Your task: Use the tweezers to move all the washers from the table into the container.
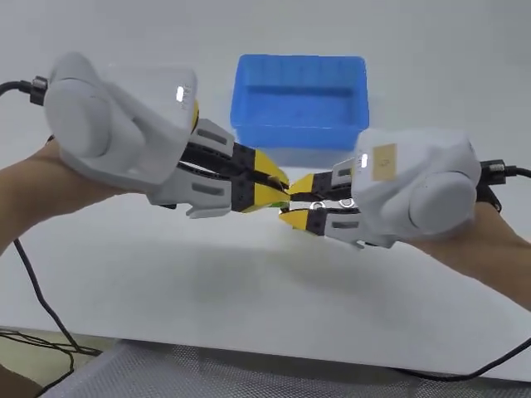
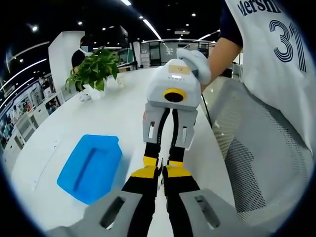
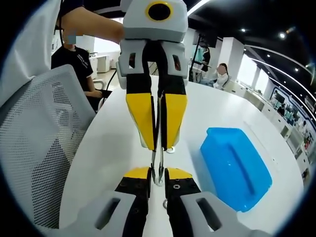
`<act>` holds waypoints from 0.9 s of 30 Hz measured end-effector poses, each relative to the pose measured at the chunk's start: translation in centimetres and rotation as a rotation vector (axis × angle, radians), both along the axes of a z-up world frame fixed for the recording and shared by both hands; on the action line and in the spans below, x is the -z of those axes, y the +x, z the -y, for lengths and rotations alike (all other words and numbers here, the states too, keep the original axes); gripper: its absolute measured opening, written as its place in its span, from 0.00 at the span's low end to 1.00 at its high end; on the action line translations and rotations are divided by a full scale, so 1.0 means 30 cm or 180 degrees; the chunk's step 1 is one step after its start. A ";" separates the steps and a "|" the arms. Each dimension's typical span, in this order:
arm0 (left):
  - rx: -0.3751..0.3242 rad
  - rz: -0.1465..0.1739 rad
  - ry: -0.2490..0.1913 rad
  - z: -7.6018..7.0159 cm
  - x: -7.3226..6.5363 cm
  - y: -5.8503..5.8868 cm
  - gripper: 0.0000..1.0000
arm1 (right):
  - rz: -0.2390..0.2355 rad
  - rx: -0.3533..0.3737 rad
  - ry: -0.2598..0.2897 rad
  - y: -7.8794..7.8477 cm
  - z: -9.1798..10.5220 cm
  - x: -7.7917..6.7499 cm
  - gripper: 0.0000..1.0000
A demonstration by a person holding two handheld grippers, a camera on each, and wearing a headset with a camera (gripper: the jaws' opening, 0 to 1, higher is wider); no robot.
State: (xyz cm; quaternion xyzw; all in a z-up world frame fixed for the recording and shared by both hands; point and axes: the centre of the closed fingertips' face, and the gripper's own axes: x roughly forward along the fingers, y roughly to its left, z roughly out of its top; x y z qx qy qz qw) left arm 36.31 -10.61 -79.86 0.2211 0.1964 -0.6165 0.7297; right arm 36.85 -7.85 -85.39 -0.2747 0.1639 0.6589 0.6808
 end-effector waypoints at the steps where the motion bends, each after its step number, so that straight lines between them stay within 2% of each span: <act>1: 0.0000 -0.0004 0.0007 -0.001 0.003 0.001 0.08 | 0.0002 -0.0005 -0.0005 0.001 -0.002 0.002 0.12; 7: -0.0020 -0.0019 0.0022 -0.005 0.017 0.010 0.08 | -0.0062 0.0012 -0.0013 0.006 -0.011 0.015 0.12; 22: -0.0007 -0.0061 -0.0040 0.001 0.017 0.012 0.08 | -0.0065 0.0027 -0.0055 0.007 0.000 0.030 0.12; 27: 0.0000 -0.0043 -0.0039 0.003 0.016 0.015 0.08 | -0.0062 0.0045 -0.0063 0.010 0.005 0.030 0.12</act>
